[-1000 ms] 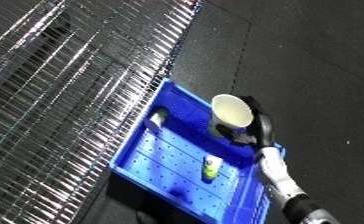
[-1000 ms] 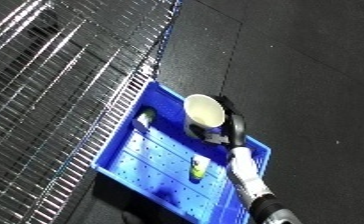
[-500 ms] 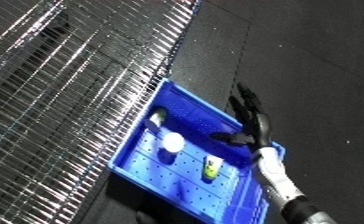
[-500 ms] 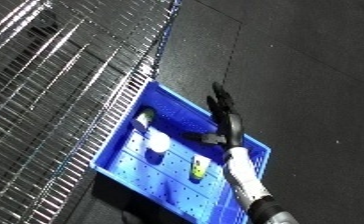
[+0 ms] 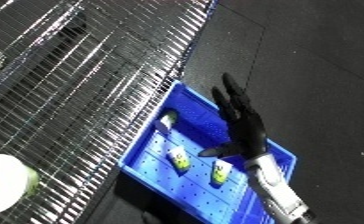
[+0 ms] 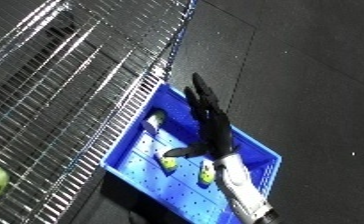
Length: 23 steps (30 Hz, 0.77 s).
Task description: Pick up the object and place it into the box
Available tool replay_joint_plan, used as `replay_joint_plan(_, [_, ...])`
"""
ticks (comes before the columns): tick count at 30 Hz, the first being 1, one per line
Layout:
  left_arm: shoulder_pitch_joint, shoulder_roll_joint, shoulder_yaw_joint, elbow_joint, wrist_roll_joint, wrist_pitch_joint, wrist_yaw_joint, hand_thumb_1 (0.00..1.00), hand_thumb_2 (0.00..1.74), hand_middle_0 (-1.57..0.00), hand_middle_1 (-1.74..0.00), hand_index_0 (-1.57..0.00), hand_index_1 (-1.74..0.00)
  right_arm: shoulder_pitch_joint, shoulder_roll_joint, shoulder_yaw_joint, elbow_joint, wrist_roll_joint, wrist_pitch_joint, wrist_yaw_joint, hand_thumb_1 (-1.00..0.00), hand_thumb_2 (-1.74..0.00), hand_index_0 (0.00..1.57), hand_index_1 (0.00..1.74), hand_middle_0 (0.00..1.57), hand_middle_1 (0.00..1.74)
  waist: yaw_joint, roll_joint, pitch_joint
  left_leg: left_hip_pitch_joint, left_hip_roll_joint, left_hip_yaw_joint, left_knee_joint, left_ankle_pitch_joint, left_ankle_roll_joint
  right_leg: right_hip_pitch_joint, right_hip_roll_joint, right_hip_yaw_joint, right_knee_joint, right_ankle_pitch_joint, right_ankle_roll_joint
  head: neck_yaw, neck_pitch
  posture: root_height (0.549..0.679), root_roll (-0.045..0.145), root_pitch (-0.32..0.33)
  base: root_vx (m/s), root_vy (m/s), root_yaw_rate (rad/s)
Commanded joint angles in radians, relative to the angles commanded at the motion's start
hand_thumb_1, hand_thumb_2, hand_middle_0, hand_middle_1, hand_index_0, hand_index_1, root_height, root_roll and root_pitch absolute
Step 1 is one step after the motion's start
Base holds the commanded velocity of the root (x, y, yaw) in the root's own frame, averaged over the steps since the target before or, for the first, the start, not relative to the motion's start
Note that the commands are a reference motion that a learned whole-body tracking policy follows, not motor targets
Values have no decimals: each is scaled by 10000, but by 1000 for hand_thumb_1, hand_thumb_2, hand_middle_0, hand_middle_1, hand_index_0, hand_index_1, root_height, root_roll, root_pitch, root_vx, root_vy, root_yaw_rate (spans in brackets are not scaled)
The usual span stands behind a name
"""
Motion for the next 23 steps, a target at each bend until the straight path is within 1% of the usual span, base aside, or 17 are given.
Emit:
replay_joint_plan(4, [44, -59, 64, 23, 88, 58, -12, 1000, 1740, -1570, -1740, -1570, -1740, -225, 56, 141, -825, -353, 333, 278, 0, 0, 0, 0, 0, 0, 190, -198, -54, -74, 65, -126, 20, 70, -54, 47, -32, -137, -16, -6, 6, -733, -80, 646, 102, 52, -4, -27, 104])
replay_joint_plan(8, [82, -62, 203, 13, 112, 199, -3, 1000, 1740, -1570, -1740, -1570, -1740, -530, 140, 314, -1488, -519, 776, 692, 0, 0, 0, 0, 0, 0, 416, -409, -90, -129, 140, -270, 120, 139, -96, 163, -75, -302, 64, -83, -24, -1527, -238, 645, 98, 44, 17, -28, 103])
replay_joint_plan(12, [106, -13, 328, 37, 171, 360, -72, 1000, 1740, -1570, -1740, -1570, -1740, -873, 214, 634, -2023, -753, 1422, 1083, 0, 0, 0, 0, 0, 0, 705, -623, -121, -195, 171, -437, 237, 199, -111, 280, -116, -461, 186, -152, -57, -2497, -354, 644, 92, 34, 29, -49, 145])
replay_joint_plan(14, [60, 56, 378, 62, 220, 440, -88, 1000, 1740, -1570, -1740, -1570, -1740, -1094, 232, 879, -2170, -891, 1739, 1230, 0, 0, 0, 0, 0, 0, 894, -748, -140, -253, 164, -544, 277, 231, -111, 325, -133, -559, 232, -160, -60, -3201, -405, 644, 88, 31, 18, -74, 153])
replay_joint_plan(19, [-203, 268, 438, 218, 269, 489, -35, 1000, 1740, -1570, -1740, -1570, -1740, -1663, 248, 1551, -2125, -1186, 2261, 1400, 0, 0, 0, 0, 0, 0, 1380, -1012, -170, -408, 119, -812, 337, 355, -113, 422, -194, -838, 285, -138, -31, -4581, -281, 644, 76, 25, 15, -69, 168])
replay_joint_plan(23, [-409, 362, 441, 359, 248, 405, 98, 1000, 1740, -1570, -1740, -1570, -1740, -2077, 336, 1924, -1797, -1184, 2395, 1376, 0, 0, 0, 0, 0, 0, 1732, -1134, -118, -517, 93, -1031, 308, 492, -100, 439, -234, -1068, 344, -105, 13, -5539, -229, 643, 65, 23, 8, -45, 204])
